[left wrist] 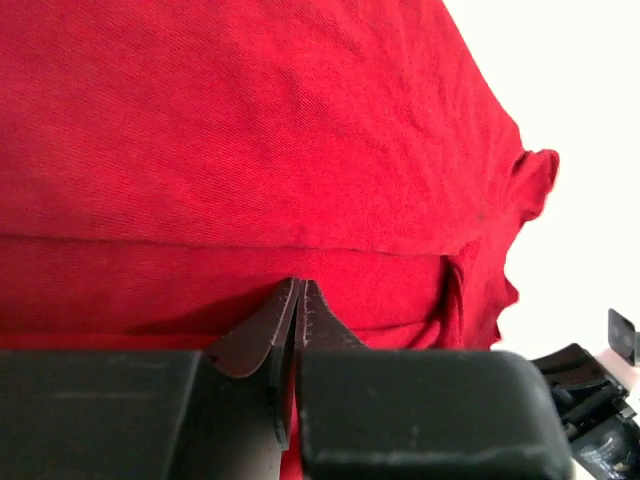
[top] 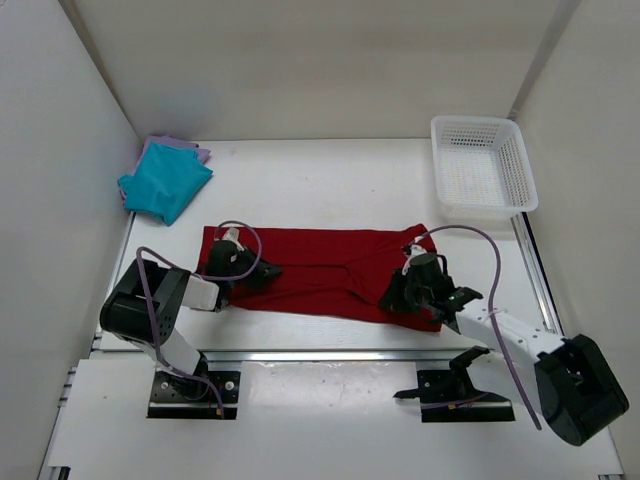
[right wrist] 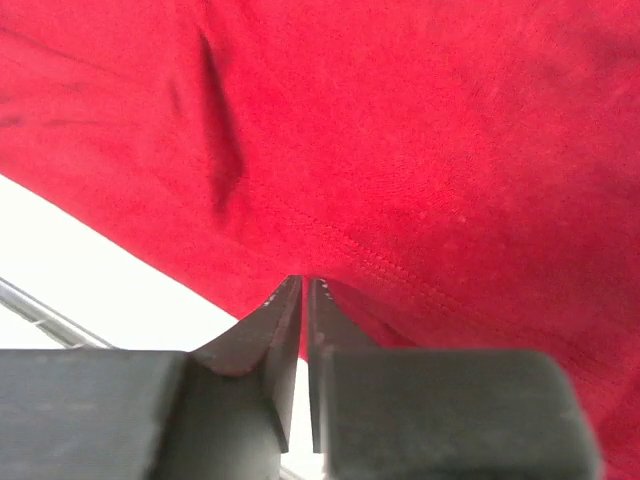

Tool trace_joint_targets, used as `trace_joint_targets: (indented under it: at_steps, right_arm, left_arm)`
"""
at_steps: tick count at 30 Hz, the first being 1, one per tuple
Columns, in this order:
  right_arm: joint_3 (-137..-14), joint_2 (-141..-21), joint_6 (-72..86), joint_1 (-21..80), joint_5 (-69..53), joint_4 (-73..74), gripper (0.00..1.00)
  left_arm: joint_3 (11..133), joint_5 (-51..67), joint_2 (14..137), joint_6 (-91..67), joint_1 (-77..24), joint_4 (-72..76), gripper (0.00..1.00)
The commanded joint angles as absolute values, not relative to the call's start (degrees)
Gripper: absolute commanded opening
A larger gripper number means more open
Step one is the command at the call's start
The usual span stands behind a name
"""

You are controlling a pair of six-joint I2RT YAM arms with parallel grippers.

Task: Fold and stack the t-shirts
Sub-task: Fold the other side of the tshirt into a rectangle, then rotate the tshirt 90 degrees

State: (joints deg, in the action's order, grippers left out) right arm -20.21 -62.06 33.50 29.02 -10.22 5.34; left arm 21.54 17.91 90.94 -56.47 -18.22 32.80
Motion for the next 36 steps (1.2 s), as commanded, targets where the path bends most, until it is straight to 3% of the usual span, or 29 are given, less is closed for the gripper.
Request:
trace_joint_targets:
  at_steps: [1,6,13,17,19,22,24,25,26,27,28,33,36]
  right_arm:
    - [-23.7,-57.5,32.7,26.6,-9.9,7.6,0.07]
    - [-29.0,-63.9,29.5,18.8,-12.4,2.7,0.07]
    - [-41.0,-90.3,28.5,16.6,-12.4,-5.4,0.01]
    - [-56.6,-107.3,26.3,16.6,-13.9,-0.9,0.00]
    - [-68.2,-115.0,25.1,17.2,-15.1,4.8,0.00]
    - [-97.6,-135.6,22.7,18.1,-19.7,21.7,0.00]
    - [-142.3,-152.3,21.4,19.1,-22.5,38.5,0.00]
    - [-156.5,-162.1,22.1,19.9,-25.9,41.9,0.02]
    - [-151.3,-158.0,26.5,19.5,-29.1,35.7,0.06]
    - [-135.8,-149.5,29.6,19.3,-34.2,22.5,0.06]
    - [-129.2,-144.0,29.9,20.3,-33.1,18.3,0.07]
    - [-135.3,-134.3,14.7,23.8,-22.1,36.3,0.24]
    - [-121.7,-124.5,10.2,25.0,-18.6,36.2,0.27]
  left_arm:
    - [20.4,20.7,90.4,-58.8,-15.6,38.1,0.11]
    - [22.4,20.1,86.6,-58.1,-18.7,36.3,0.12]
    - [23.7,15.3,72.7,-51.8,-22.5,26.3,0.16]
    - [21.7,16.3,67.8,-51.4,-24.2,23.8,0.17]
    - [21.0,16.8,66.2,-50.3,-25.0,21.5,0.18]
    - [21.1,17.6,62.5,-48.2,-23.9,16.2,0.17]
    - [20.7,18.1,59.7,-47.4,-22.2,13.3,0.19]
    - [20.2,18.1,57.8,-46.9,-21.5,11.4,0.20]
    - [19.8,17.8,56.8,-46.3,-21.0,9.7,0.20]
    - [19.0,17.8,55.2,-46.0,-20.2,8.8,0.21]
    - [18.7,17.4,53.7,-45.2,-19.4,6.9,0.21]
    - [15.5,16.3,52.9,-43.9,-17.3,5.0,0.22]
    - [15.6,16.3,53.1,-43.3,-15.6,6.0,0.23]
